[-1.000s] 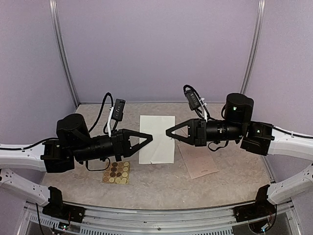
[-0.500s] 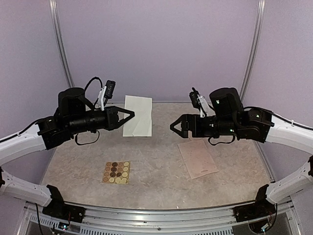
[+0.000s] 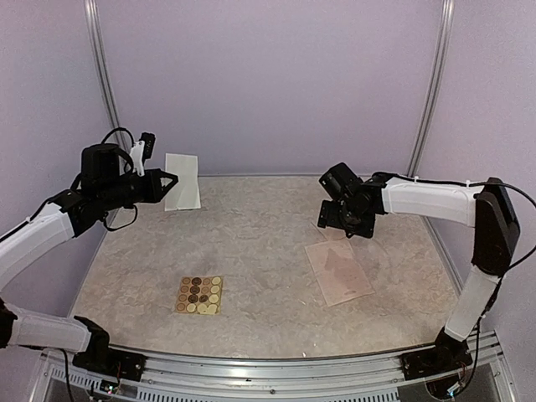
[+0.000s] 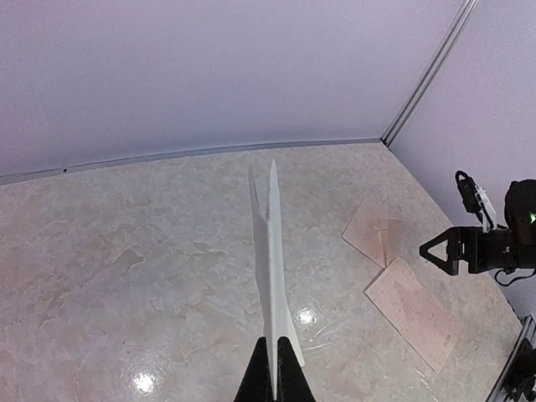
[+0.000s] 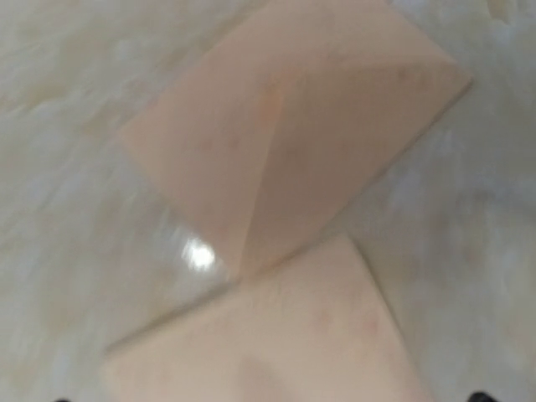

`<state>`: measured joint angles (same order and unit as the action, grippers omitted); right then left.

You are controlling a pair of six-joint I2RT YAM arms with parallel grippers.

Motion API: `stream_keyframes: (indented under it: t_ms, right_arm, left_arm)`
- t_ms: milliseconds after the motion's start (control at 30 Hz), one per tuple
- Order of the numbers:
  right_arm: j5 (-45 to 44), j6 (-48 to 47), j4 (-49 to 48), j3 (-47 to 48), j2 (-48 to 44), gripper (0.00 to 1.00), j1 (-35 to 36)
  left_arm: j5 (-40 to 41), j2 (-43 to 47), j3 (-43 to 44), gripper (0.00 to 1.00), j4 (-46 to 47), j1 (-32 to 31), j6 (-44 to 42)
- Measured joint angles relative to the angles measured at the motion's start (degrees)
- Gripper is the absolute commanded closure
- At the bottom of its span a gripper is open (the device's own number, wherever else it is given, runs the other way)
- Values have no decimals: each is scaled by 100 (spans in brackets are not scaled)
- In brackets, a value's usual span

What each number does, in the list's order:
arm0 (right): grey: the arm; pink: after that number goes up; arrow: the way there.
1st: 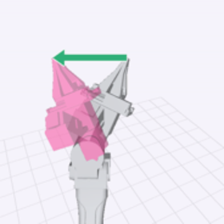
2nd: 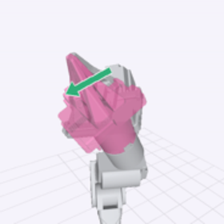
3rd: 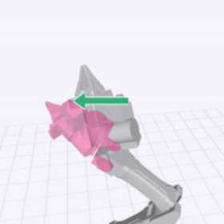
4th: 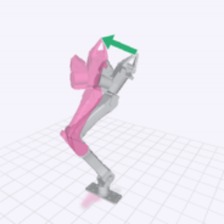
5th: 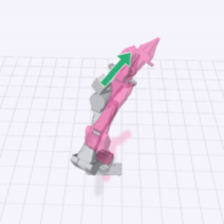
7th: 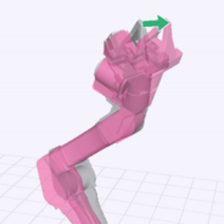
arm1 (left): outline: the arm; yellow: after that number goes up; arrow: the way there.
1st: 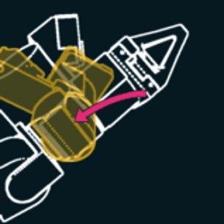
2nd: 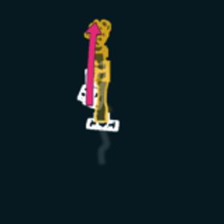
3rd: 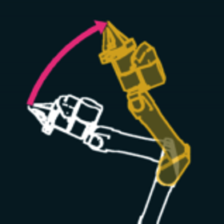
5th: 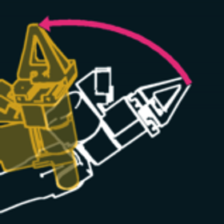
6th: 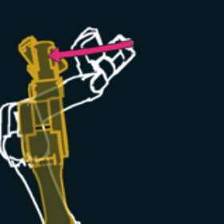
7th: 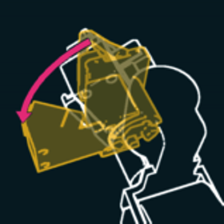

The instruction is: Place the letter into the envelope and seal it

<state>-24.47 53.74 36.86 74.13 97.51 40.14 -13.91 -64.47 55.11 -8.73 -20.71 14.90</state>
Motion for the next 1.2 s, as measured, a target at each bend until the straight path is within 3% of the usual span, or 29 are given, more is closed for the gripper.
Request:
stream_keyframes:
  t_ms: [367, 667, 867, 1033, 1200]
  right_arm:
    - [-540, 116, 271, 1600, 2013, 3, -651]
    - [-713, 144, 444, 2352, 2723, 17, -850]
    - [-774, 175, 621, 2542, 3040, 20, -892]
    - [-859, 295, 822, 2546, 3110, 31, -892]
    - [-927, 404, 988, 2553, 3154, 49, -894]
  left_arm:
    - [240, 249, -365, 100, 81, 15, -240]
    - [278, 358, -369, 100, 105, 15, -299]
    - [313, 448, -376, 100, 105, 15, -332]
    - [326, 461, -378, 100, 105, 15, -339]
    - [328, 470, -393, 100, 107, 15, -341]
